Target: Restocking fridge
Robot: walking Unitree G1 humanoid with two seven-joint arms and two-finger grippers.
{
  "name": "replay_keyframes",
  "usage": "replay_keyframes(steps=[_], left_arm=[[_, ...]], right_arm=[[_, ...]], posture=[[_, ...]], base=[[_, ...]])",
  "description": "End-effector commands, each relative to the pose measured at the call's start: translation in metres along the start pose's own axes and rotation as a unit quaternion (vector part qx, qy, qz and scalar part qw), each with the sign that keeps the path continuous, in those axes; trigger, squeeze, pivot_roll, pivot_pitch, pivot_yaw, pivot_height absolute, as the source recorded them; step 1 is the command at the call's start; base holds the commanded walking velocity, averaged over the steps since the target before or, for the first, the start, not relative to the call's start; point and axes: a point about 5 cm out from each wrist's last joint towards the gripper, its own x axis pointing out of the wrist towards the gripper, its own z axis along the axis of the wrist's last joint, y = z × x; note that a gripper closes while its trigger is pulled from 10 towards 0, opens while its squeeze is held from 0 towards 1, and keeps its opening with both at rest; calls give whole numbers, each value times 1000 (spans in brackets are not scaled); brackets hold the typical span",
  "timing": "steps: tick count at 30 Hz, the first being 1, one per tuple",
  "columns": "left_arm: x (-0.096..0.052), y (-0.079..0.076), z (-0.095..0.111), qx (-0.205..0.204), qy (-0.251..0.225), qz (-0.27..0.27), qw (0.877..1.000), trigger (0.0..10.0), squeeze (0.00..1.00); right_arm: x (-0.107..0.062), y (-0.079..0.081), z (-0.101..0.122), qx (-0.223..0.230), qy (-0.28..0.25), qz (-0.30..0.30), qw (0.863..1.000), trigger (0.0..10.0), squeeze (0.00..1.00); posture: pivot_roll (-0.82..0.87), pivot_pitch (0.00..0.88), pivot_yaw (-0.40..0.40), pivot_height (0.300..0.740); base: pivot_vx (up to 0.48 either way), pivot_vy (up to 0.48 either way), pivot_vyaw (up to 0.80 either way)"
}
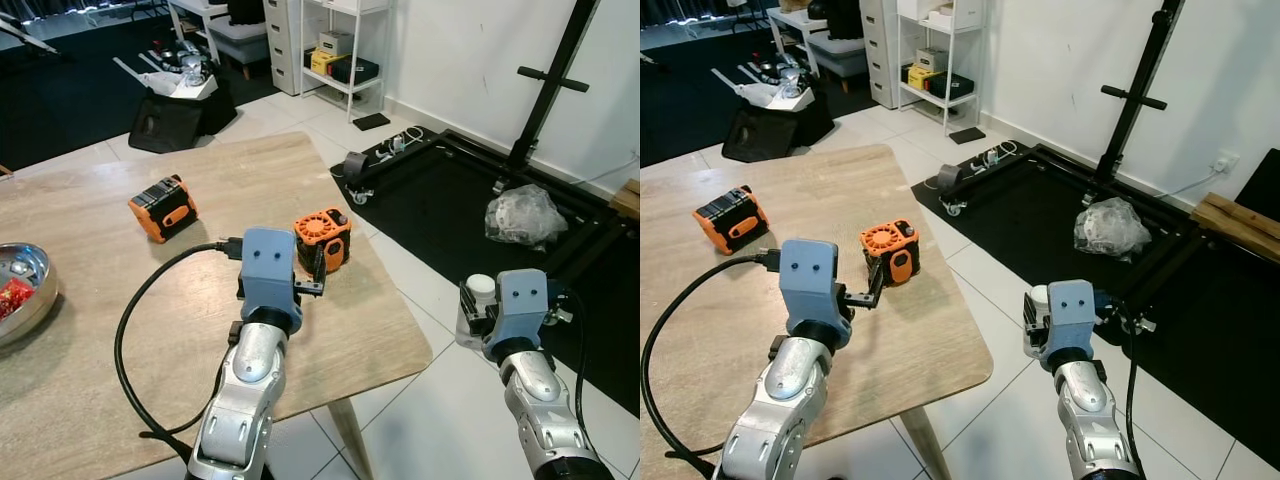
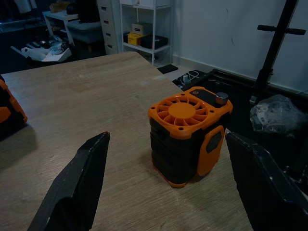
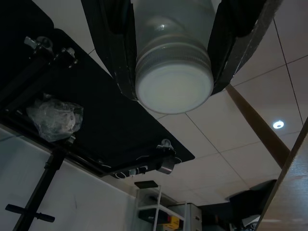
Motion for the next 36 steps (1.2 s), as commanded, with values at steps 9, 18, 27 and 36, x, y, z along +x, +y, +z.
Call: replay_keyframes(steps=[9,18,27,36], left_arm=[[-1,-5,-6,-4,18,0,1000,10000,0],[-1,-5,-6,-6,21,-6,1000,10000,0],[-1,-5,-6,-7,21,-8,1000,10000,0],[1,-3,-6,-3,20,-2,1000,10000,0]], right_arm=[[0,-1,3,-5,-15,1,1000,10000,0],[0,0,2,-5,-15,3,1000,10000,0],[-1,-1,1,-5,-13,2,1000,10000,0],[-1,-1,0,-6,-12,2,1000,10000,0]], posture=[[-49,64,-17,740],[-49,65,-16,740],[-49,64,-15,740],[-49,65,-14,740]], base=[[0,0,0],[-60,0,0],[-355,0,0],[-471,0,0]])
